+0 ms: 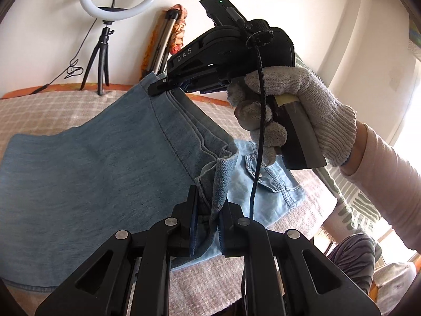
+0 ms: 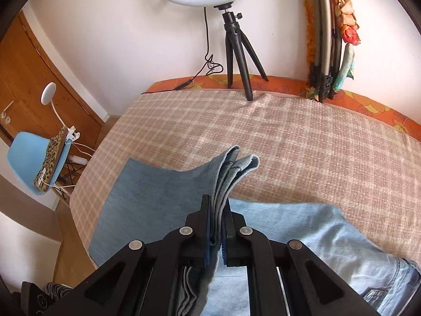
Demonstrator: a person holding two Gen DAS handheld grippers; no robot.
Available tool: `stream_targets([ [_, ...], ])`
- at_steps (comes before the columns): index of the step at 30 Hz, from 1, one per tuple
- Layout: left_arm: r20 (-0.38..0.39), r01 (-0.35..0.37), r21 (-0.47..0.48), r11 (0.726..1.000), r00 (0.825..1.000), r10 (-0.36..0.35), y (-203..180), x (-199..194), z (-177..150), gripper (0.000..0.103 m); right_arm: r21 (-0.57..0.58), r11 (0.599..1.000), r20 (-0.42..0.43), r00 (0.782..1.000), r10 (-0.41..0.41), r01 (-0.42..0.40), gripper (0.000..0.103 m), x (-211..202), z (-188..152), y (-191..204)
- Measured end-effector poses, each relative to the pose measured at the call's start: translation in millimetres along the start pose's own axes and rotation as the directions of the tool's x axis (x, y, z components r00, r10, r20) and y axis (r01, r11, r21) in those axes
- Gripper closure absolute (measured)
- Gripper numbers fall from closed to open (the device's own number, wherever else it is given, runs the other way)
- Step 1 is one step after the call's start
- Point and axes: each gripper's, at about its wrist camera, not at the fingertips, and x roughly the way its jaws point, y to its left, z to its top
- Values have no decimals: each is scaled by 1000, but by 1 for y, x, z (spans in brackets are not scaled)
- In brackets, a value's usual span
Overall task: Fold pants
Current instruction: 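Hold the hem with the left gripper while the right gripper grasps the folded leg edges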
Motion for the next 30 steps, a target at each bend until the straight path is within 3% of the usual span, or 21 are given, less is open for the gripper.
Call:
stream_targets([
  [9,-50,99,99,990,994,-95,-68,43,6,92,66,995,36,996,-83,81,100,-58,-26,-80],
  [18,-120,193,164,967,977,-175,-131,89,4,92,166,976,60,987,-152,141,100,-110,-60,-158],
  [30,-222,230,217,949,958,-181,-170,140,-13,92,261,953,48,984,-174,156,100,-110,-113,-222],
])
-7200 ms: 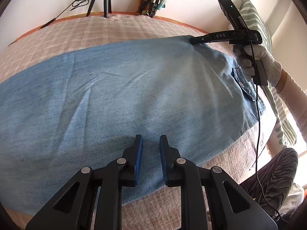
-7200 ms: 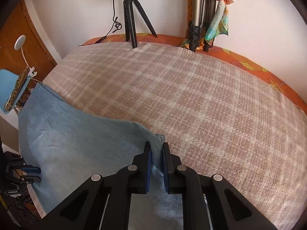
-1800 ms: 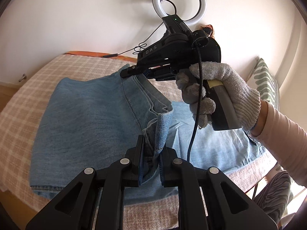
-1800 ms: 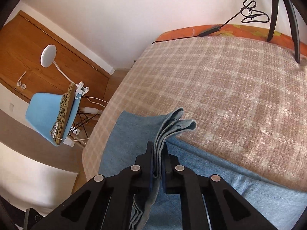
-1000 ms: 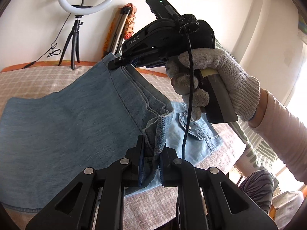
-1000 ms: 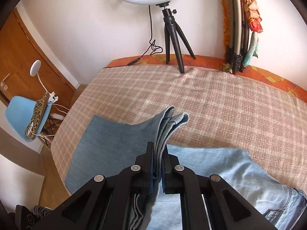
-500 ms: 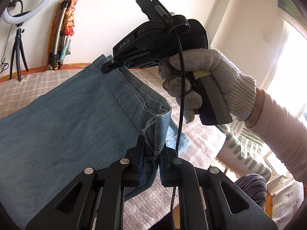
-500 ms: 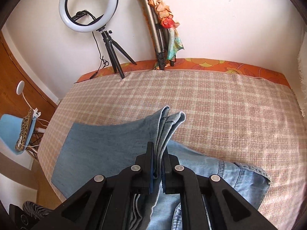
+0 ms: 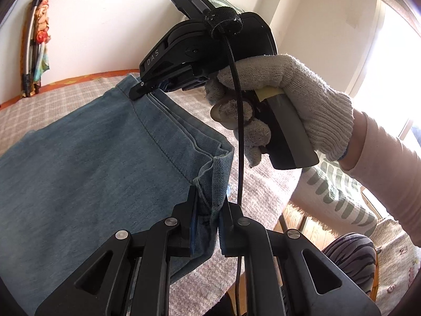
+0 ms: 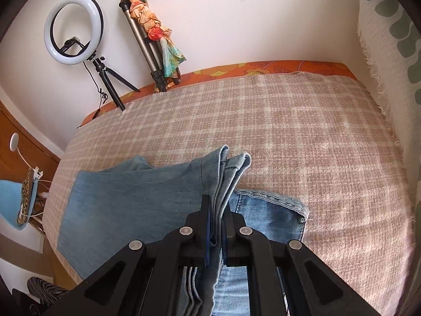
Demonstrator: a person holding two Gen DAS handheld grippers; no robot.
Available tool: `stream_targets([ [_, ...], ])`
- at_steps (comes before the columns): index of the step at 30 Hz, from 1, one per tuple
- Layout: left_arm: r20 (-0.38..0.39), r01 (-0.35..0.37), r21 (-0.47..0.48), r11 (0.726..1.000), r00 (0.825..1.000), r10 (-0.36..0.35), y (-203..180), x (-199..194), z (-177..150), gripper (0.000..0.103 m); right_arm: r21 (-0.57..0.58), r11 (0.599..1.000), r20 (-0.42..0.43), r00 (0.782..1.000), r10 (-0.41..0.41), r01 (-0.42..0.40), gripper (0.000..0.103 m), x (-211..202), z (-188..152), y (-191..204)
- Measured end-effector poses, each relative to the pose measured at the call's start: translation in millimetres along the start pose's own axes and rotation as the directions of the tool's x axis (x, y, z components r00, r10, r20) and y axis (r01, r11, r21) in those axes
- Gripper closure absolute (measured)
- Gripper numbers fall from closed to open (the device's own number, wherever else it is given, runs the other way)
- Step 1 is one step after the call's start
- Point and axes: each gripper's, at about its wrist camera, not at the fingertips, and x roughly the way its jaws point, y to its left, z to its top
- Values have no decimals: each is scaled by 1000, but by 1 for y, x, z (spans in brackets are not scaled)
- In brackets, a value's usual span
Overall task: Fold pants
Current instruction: 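Hold the hem with the left gripper while the right gripper grasps the folded leg edges, then fold the held edges over onto the jeans and open both grippers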
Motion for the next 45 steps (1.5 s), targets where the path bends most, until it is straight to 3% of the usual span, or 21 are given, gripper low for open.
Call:
stream_targets([
  [10,-65,-11,4,1000,998,11,-3,30,-11,92,6,1000,-35,999,-3,3,99,27,-13,-24],
  [12,-84,-1,-5,1000,996,1,-4,32,-13,90,-6,999,-28,999,-43,43,93,25,-14,-25],
  [13,-93,4,-2,1000,996,-4,-5,32,-14,86,-11,997,-16,997,-76,76,85,21,-13,-26],
  [16,-97,10,26,1000,995,-7,-11,26,-17,83,-23,989,32,988,-149,149,80,-2,-12,-28],
  [20,-103,74,18,997,992,-71,-11,7,-18,80,-36,989,95,985,-142,146,71,-37,-23,-15],
  [23,-85,43,69,997,996,-37,-12,-16,-22,80,-77,992,99,991,-93,101,71,-43,-35,5],
  [26,-87,-4,11,1000,996,5,10,-41,-25,80,-115,988,92,991,-95,106,71,-32,-44,23],
  [30,-71,-134,-42,990,989,131,43,-81,-32,80,-109,990,80,993,-82,90,71,-6,-50,33],
  [35,-59,-322,-131,938,947,317,98,-127,-48,80,-103,987,110,987,-113,125,68,15,-53,40],
  [39,-90,-481,-200,854,877,472,145,-149,-69,80,-118,983,117,985,-127,140,68,25,-48,51],
  [44,-193,-545,-310,779,838,510,196,-162,-110,80,-161,961,75,973,-217,227,67,47,-42,53],
  [45,-207,-543,-325,774,840,502,203,-163,-119,80,-154,962,64,974,-218,225,67,50,-41,50],
])
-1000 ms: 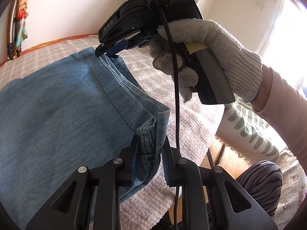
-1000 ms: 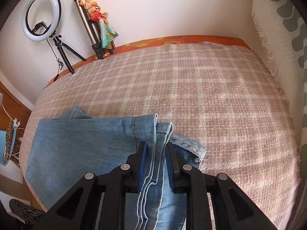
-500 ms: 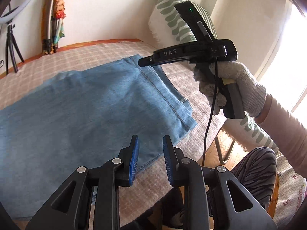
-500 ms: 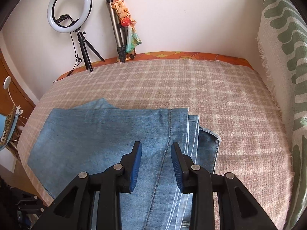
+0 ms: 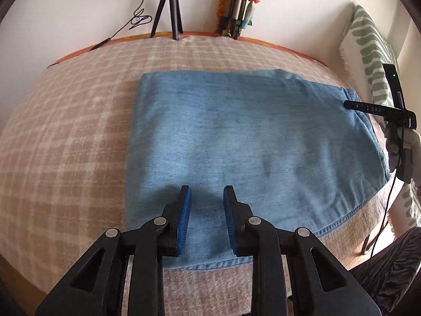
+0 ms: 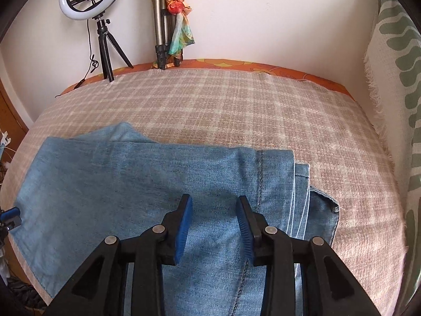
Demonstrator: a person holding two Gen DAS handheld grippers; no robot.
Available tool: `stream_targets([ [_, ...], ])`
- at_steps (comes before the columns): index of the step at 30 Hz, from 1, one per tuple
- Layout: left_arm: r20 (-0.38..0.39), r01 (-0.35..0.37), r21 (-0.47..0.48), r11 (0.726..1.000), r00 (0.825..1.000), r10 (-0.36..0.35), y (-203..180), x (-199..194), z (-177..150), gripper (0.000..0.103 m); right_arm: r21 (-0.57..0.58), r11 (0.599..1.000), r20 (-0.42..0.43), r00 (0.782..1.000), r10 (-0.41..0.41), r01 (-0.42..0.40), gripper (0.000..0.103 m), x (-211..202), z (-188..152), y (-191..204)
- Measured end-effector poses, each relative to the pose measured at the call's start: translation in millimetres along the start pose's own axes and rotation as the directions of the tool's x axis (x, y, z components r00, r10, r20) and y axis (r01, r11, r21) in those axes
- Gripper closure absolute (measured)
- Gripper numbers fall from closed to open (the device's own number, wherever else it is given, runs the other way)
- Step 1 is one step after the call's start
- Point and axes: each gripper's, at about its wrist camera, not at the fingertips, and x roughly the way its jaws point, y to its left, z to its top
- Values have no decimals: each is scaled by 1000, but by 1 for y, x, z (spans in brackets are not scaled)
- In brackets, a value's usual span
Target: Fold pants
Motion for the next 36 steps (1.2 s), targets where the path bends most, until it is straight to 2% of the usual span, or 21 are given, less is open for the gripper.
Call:
stream_targets([
  [3,21,12,24,1000,1000,-13,6,-5,-8,80,-2,1000,-42,999,-17,17,68,6,2,0],
  [5,40,19,-1,1000,999,-19,14,-12,-8,80,-10,999,-49,998,-50,49,68,-3,7,6],
  [8,64,50,-76,996,997,-45,34,-21,-5,79,10,999,-12,999,39,-39,68,-31,21,23],
  [12,77,67,-145,987,995,-56,54,-23,0,53,-36,991,44,991,130,-128,59,-62,45,70],
  [14,72,105,-217,971,993,-92,64,-19,0,53,-64,984,50,984,170,-167,49,-65,55,99],
  [15,68,123,-243,962,992,-110,68,-16,-1,53,-78,980,45,981,189,-186,47,-63,59,116],
  [20,58,123,-255,959,992,-111,73,-4,-5,54,-156,942,-73,955,289,-297,46,-32,77,208],
  [24,74,106,-254,961,993,-90,74,-4,-9,64,-181,897,-203,907,368,-404,46,1,84,283],
  [28,77,128,-246,961,991,-112,75,-5,-13,77,-227,895,-327,896,302,-384,46,38,85,346],
  [31,80,162,-257,953,986,-146,76,-5,-14,85,-284,901,-370,904,214,-329,48,59,85,378],
  [36,84,191,-265,945,981,-175,79,-6,-17,85,-357,907,-414,908,59,-222,49,82,82,406],
])
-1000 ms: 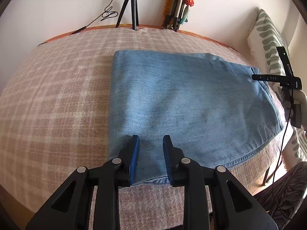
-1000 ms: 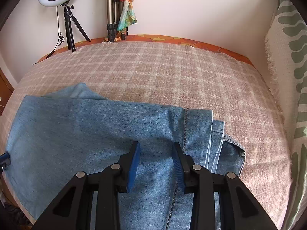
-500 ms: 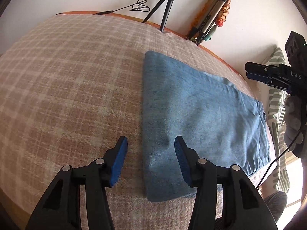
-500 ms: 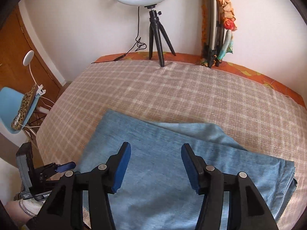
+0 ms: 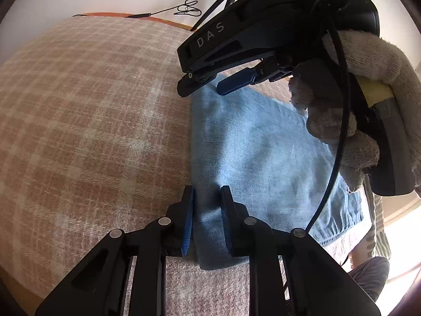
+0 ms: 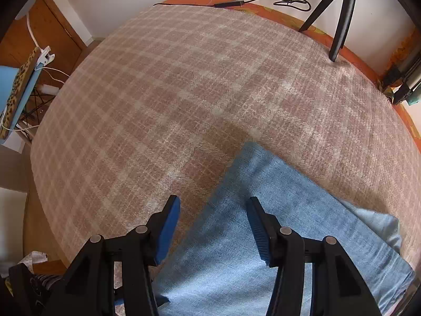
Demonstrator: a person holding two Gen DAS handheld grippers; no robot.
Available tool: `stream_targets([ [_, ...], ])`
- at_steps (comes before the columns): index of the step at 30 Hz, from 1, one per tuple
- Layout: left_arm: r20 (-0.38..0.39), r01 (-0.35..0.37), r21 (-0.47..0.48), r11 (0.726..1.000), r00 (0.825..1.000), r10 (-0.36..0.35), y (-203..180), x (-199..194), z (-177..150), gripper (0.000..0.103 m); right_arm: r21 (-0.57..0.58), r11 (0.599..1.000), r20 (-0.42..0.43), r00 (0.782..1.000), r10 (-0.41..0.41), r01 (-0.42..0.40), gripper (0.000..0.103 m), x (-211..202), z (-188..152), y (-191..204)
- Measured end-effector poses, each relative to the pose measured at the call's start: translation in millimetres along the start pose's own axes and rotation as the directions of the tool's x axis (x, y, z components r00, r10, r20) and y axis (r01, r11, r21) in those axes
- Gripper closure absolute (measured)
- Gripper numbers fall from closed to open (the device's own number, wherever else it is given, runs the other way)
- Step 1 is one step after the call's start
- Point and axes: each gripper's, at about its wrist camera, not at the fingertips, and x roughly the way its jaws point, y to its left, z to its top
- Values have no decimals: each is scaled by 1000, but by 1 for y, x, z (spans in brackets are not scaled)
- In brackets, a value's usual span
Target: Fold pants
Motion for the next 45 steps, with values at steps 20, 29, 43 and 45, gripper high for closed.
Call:
stream_targets([
  [20,-3,-15,-7,1000,1000,15,-7,-1,-2,68,75,997,57,998,24,-28,100,0,-8,-28],
  [29,35,33,10,999,999,-33,-22,0,0,91,113,985,131,985,112,-127,101,-32,-20,-54],
  [43,148,13,171,985,988,-38,-68,-18,3,95,-48,996,-39,997,-73,71,62,-13,4,-7],
  [45,150,14,182,983,988,-42,-72,-20,1,96,-50,993,-43,994,-105,102,73,-8,3,-8],
])
